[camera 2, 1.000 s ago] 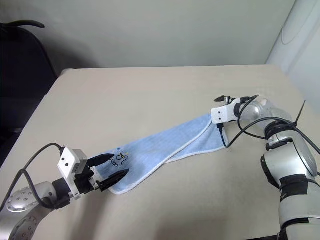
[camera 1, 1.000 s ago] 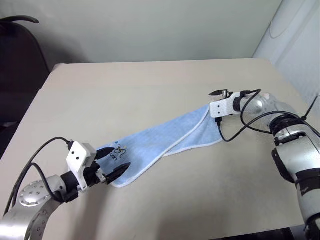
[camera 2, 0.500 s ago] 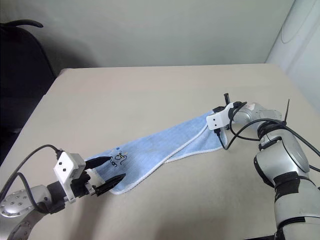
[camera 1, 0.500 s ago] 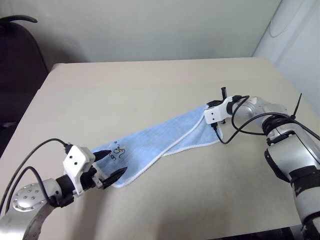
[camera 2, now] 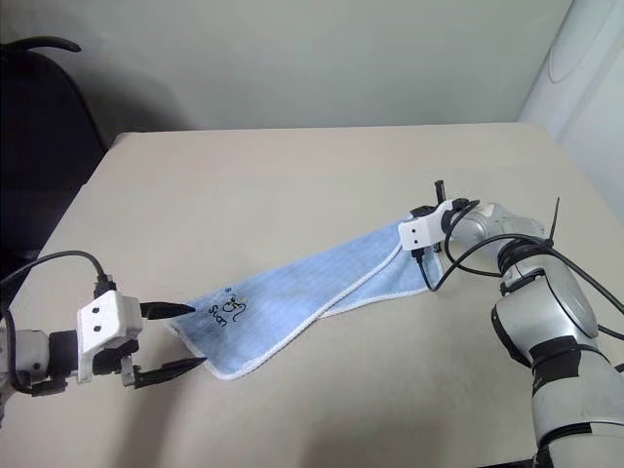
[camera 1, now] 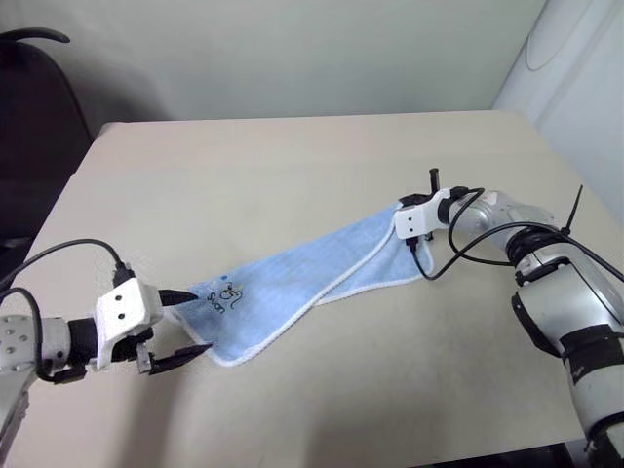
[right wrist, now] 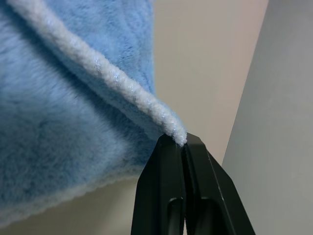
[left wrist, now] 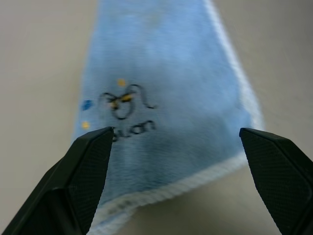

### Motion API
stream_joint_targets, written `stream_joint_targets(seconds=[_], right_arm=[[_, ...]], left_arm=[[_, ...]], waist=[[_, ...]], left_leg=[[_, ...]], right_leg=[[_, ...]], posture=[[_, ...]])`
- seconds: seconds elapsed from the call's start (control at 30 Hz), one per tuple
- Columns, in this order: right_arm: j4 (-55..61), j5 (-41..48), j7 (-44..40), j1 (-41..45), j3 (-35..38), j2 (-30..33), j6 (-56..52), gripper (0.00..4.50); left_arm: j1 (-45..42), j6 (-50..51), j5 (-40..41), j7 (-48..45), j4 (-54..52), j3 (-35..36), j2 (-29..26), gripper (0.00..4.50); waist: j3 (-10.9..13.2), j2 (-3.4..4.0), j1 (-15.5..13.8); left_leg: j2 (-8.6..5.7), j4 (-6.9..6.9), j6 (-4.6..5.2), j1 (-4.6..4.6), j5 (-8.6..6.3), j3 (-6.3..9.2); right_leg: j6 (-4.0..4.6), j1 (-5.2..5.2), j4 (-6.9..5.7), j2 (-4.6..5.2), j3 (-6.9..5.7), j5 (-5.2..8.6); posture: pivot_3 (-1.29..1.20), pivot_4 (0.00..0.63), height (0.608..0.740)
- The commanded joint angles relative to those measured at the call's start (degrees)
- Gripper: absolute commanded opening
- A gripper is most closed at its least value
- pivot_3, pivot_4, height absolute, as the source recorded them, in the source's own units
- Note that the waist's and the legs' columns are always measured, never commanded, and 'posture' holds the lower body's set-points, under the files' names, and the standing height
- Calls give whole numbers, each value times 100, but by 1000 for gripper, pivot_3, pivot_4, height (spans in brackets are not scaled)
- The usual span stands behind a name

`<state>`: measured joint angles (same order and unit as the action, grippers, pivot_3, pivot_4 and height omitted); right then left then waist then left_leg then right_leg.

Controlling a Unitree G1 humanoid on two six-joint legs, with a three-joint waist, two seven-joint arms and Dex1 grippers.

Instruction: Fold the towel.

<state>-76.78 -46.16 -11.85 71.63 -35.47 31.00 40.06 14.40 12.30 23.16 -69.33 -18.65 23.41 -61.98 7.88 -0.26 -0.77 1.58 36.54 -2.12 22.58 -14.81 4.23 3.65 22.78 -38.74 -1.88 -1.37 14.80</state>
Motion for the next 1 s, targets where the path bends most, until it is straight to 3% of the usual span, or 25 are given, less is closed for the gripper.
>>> stream_joint_targets(seconds=[0.03,0.4,0.7,0.83,1.0], right_arm=[[93,192,109,-10,180,57,39,15],[130,305,112,-37,252,121,-14,15],[149,355,57,-86,255,169,27,15],[149,553,-183,-126,387,150,167,0],[179,597,-295,-161,419,161,266,0]], left_arm=[[-327,-146,57,-428,-55,-316,-206,4500],[-1324,1,-403,-855,259,-1905,-264,4500],[-1583,-271,-905,-834,620,-2557,-124,4500],[-1571,-421,-1024,-678,721,-2551,12,3705],[-1519,-574,-1080,-504,840,-2509,139,1835]], waist=[[0,0,-9],[0,1,10],[0,1,19],[-2,3,24],[-2,5,28]], left_leg=[[0,1,0,0,0,0],[2,-3,-5,11,0,0],[3,-2,-6,27,1,2],[2,1,-2,27,3,2],[3,0,0,26,4,2]], right_leg=[[0,0,-1,0,0,0],[0,10,1,0,-1,0],[0,22,3,0,-3,0],[0,21,1,0,-3,0],[0,21,2,0,-3,0]], posture=[[0,150,740],[0,150,740],[0,150,740],[0,150,740],[0,150,740]])
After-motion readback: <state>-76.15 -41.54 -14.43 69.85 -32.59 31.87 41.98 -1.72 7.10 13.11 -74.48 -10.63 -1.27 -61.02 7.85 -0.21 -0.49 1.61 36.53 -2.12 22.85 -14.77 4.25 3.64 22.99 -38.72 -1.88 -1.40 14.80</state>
